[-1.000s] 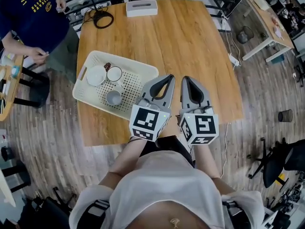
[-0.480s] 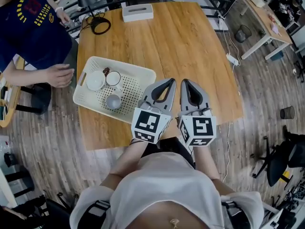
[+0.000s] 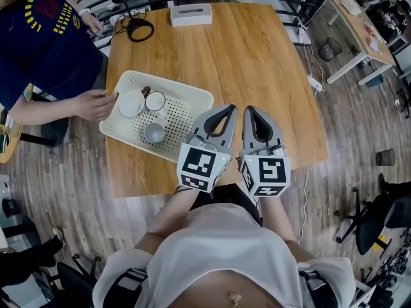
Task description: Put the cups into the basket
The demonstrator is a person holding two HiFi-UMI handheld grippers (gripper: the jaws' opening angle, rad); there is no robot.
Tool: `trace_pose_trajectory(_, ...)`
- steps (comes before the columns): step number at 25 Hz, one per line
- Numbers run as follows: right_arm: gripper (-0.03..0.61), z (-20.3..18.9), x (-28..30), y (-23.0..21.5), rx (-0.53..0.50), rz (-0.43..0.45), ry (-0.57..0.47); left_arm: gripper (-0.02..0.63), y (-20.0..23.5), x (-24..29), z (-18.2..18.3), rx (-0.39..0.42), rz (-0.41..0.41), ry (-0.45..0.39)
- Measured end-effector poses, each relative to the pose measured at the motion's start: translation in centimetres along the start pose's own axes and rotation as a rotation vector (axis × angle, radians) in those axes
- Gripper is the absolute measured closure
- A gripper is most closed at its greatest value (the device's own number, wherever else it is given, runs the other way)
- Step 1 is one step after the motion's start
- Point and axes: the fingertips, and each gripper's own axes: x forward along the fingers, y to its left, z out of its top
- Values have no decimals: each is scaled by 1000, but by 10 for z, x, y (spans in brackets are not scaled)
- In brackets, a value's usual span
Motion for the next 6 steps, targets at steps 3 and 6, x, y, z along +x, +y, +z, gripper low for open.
trace_pose_trajectory(3, 568, 0, 1, 0, -9, -2, 0, 606, 1, -1, 0, 0, 0, -1)
trace_pose_trajectory(6, 568, 1, 3, -1, -10, -5, 1, 606, 3, -1, -3, 0, 4, 13)
